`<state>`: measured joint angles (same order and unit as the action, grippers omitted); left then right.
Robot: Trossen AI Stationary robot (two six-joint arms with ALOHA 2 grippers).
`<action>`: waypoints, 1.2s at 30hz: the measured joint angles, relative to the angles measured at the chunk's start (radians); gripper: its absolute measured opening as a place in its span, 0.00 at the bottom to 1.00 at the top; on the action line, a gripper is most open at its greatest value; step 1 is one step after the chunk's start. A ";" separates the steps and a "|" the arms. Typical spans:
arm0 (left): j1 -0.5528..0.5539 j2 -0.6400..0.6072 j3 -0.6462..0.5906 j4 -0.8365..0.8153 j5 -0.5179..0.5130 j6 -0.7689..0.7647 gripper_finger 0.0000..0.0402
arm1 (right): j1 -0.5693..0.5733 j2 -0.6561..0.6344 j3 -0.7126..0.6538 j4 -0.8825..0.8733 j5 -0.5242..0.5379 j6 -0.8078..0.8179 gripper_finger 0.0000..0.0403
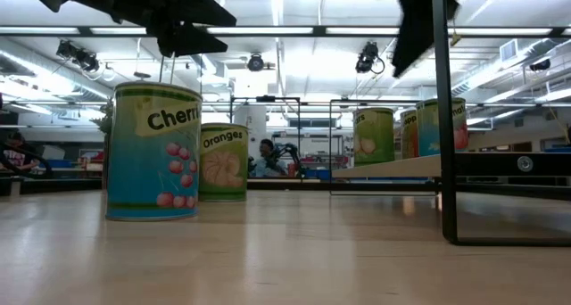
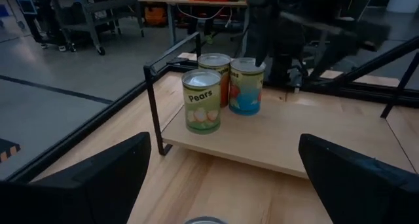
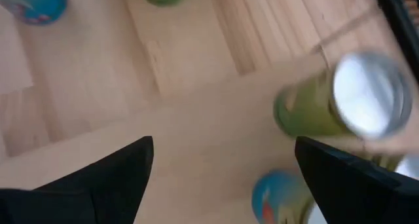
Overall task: Pick and place cans onto a shelf
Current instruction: Put the canned pineapple on the shelf
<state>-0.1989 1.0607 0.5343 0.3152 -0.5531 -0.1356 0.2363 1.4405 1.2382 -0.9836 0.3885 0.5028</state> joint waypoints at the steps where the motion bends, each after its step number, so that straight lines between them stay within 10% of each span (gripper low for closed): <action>1: -0.005 -0.001 0.000 -0.005 0.001 0.002 0.99 | 0.001 0.028 0.047 -0.013 0.000 -0.019 0.94; 15: -0.109 -0.115 -0.037 -0.246 -0.054 -0.092 0.99 | 0.007 0.319 0.357 0.110 0.010 -0.386 0.94; 24: 0.042 -0.118 0.051 -0.537 -0.069 -0.149 0.99 | 0.006 0.411 0.484 0.066 -0.002 -0.435 0.94; 36: 0.420 -0.052 0.187 -0.697 0.346 -0.044 0.99 | 0.014 0.318 0.502 -0.150 0.068 -0.361 0.94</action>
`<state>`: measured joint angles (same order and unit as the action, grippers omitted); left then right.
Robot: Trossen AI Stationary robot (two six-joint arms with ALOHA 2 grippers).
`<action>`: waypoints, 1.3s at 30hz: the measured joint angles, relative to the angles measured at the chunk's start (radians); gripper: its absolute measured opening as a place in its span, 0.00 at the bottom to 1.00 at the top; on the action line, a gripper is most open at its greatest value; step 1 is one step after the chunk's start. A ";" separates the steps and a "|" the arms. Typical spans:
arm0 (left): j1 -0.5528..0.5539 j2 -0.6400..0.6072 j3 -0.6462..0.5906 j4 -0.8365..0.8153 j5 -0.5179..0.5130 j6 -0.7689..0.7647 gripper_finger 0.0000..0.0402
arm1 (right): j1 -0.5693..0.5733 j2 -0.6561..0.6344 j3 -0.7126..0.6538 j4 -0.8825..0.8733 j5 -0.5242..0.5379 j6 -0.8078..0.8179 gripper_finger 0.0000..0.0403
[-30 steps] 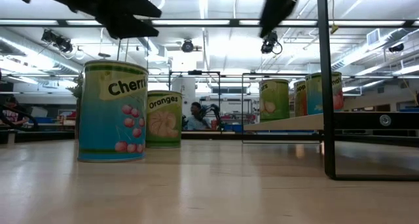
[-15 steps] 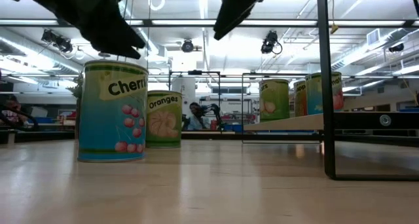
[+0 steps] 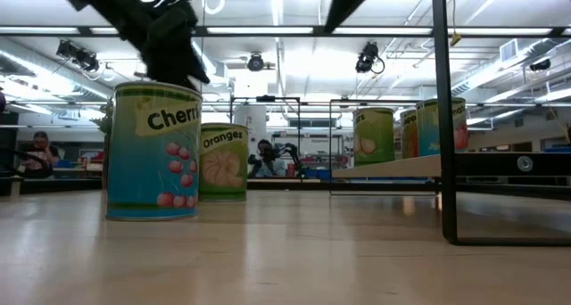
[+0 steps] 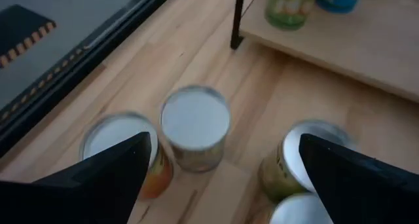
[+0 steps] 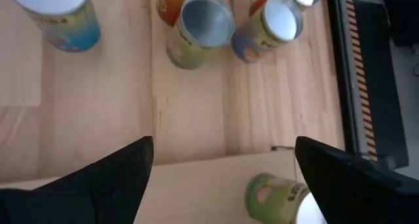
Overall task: Pick and place cans onto a shelf
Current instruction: Put the canned pineapple on the shelf
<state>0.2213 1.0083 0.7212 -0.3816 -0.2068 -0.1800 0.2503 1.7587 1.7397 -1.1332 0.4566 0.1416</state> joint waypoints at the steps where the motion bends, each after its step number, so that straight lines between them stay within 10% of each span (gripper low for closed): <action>1: 0.019 0.017 0.022 0.003 0.026 0.012 0.99 | 0.003 -0.012 -0.030 0.014 0.002 0.005 0.94; 23: 0.302 0.428 0.449 -0.382 0.183 0.271 0.98 | 0.110 -0.401 -0.626 0.479 0.093 0.025 0.94; 39: 0.376 0.537 0.467 -0.541 0.208 0.589 0.98 | 0.110 -0.419 -0.709 0.640 0.048 -0.037 0.94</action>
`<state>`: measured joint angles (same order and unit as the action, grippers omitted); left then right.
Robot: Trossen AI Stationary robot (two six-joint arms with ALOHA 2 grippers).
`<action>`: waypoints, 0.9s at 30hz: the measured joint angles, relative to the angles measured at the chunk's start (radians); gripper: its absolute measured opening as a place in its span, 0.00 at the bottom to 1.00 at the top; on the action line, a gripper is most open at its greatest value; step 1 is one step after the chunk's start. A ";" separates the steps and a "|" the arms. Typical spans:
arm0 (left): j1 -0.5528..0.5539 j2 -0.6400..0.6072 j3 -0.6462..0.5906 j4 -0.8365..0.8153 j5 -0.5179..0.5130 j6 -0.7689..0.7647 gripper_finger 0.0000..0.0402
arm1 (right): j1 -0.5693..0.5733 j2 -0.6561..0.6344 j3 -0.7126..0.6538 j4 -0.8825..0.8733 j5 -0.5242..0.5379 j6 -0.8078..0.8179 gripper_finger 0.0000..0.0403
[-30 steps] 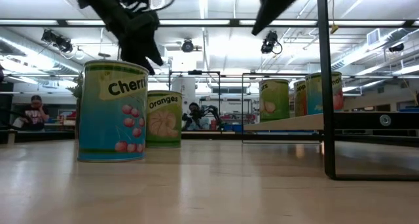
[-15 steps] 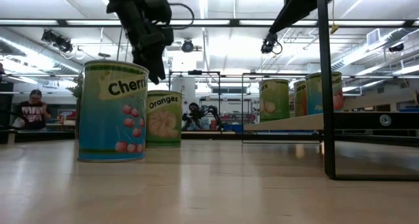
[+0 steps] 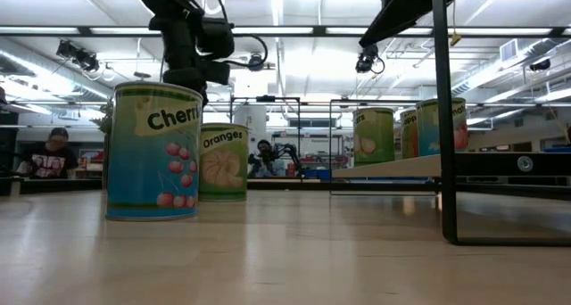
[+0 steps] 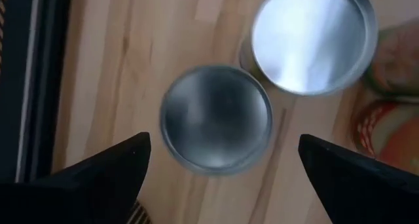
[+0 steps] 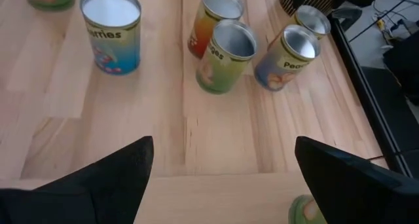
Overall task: Pick and place cans onto a shelf
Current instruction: Put the canned pineapple on the shelf
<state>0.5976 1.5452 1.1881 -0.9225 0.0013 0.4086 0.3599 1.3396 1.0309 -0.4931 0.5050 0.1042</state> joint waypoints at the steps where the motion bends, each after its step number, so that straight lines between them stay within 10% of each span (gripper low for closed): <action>1: 0.003 0.000 0.000 -0.007 -0.002 0.011 0.98 | 0.000 0.000 0.000 0.001 -0.001 -0.002 0.94; 27: 0.041 0.159 0.000 -0.021 -0.094 0.105 0.98 | -0.007 0.001 0.000 0.033 -0.035 -0.014 0.94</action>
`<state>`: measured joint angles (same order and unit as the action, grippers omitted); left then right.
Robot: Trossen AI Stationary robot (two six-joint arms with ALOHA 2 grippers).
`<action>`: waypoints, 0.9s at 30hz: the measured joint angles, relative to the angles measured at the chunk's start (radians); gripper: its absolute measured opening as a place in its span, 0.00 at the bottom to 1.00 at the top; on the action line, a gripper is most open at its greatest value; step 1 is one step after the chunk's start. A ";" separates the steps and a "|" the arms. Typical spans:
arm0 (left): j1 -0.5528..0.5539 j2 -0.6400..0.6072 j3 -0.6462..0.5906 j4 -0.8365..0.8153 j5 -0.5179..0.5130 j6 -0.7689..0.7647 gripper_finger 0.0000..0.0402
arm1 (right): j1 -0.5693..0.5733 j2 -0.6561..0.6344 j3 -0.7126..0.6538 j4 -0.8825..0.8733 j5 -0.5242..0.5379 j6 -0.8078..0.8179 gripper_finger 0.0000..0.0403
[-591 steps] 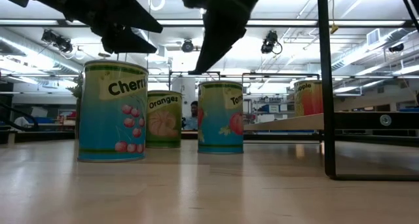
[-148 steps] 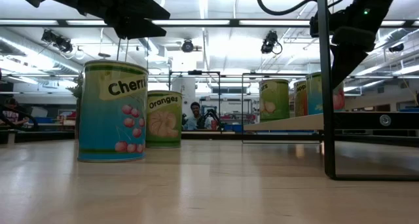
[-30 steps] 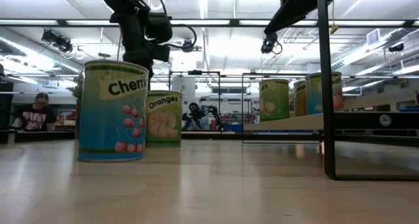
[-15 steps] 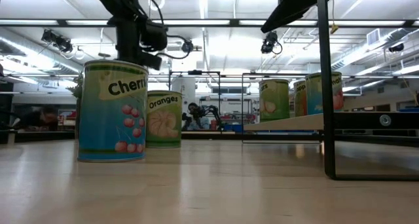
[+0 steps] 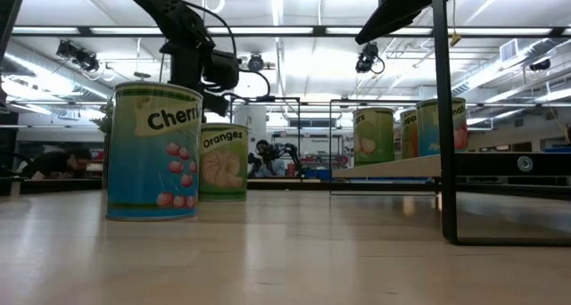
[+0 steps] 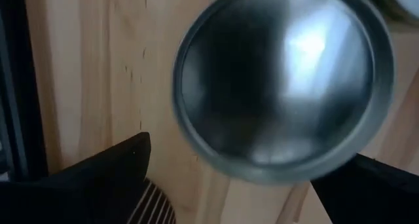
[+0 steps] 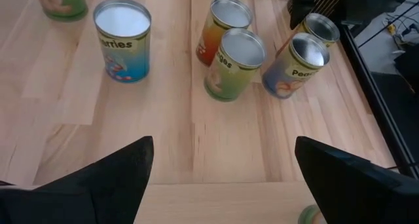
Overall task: Pick and place cans onto a shelf
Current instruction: Put the canned pineapple on the shelf
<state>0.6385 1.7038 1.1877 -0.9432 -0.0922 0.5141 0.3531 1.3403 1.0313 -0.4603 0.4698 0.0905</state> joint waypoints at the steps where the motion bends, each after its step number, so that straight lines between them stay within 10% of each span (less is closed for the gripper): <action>1: 0.000 0.008 0.000 0.002 0.002 0.004 0.98 | 0.000 0.000 0.000 0.000 0.000 0.003 0.94; 27: -0.014 0.051 0.000 0.095 0.011 -0.032 0.83 | 0.000 0.000 0.000 -0.006 0.000 0.017 0.94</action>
<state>0.6243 1.7546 1.1873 -0.8486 -0.0811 0.4823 0.3534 1.3407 1.0313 -0.4663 0.4694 0.1074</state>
